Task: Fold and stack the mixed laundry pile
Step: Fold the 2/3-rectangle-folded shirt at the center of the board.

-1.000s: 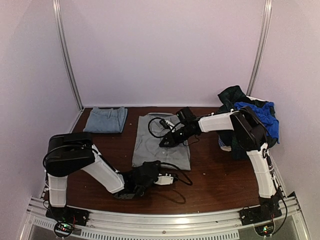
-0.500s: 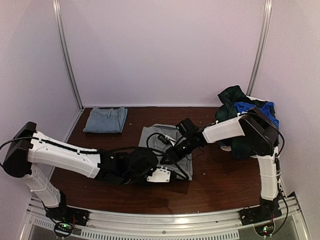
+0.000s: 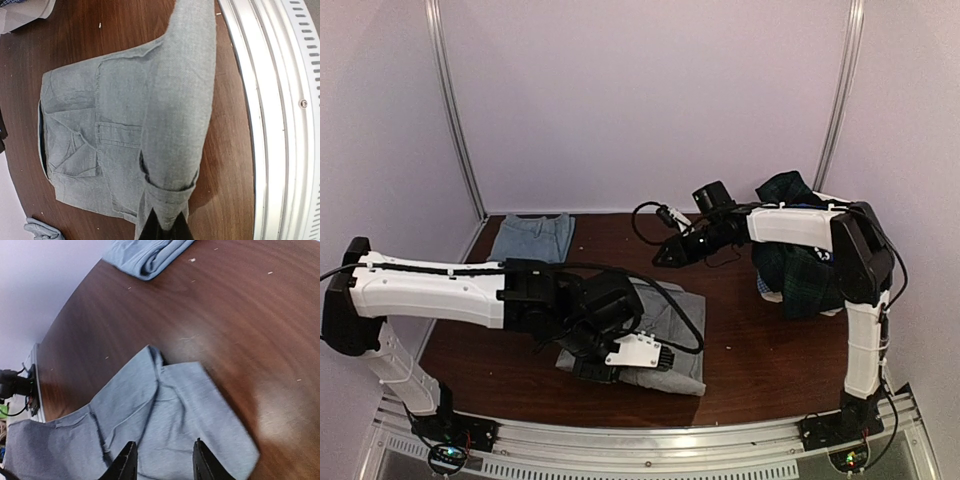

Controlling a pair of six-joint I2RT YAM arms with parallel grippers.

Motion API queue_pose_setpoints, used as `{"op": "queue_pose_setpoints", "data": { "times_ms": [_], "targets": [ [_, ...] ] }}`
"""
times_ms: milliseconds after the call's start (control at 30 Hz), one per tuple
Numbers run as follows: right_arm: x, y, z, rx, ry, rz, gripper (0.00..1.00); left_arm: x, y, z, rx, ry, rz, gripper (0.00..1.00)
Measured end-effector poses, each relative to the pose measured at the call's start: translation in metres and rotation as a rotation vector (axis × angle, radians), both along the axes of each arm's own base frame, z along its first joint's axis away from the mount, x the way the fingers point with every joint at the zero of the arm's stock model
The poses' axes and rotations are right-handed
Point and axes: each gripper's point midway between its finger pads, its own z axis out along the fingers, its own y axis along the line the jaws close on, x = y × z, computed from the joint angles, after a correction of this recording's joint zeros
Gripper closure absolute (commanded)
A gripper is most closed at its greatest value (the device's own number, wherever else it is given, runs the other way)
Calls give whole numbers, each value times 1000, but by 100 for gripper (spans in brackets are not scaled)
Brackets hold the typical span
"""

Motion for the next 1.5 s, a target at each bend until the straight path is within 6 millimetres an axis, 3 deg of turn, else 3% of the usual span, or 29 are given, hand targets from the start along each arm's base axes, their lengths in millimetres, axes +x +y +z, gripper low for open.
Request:
{"op": "queue_pose_setpoints", "data": {
  "times_ms": [67, 167, 367, 567, 967, 1133, 1333, 1500],
  "targets": [
    [22, -10, 1, -29, -43, -54, 61, -2, 0, 0, 23, 17, -2, 100],
    [37, -18, -18, -82, -47, -93, 63, 0, -4, 2, 43, 24, -3, 100],
    [35, -21, -91, -182, 52, -78, 70, 26, -11, 15, 21, 12, 11, 100],
    [32, -16, -92, -152, 61, -46, 73, 70, -15, 24, -1, -37, 51, 100],
    [16, -7, -93, -72, 91, 21, 76, 141, -27, 2, 25, -158, 55, 100],
    [11, -5, -92, -51, 108, 42, 77, 173, -31, 4, -4, -241, 65, 98],
    [8, -4, -92, -43, 117, 50, 70, 193, -40, -2, -17, -341, 49, 94],
    [15, -13, -86, -71, 112, 6, 64, 203, -38, -21, 4, -380, 49, 89]
  ]
}}
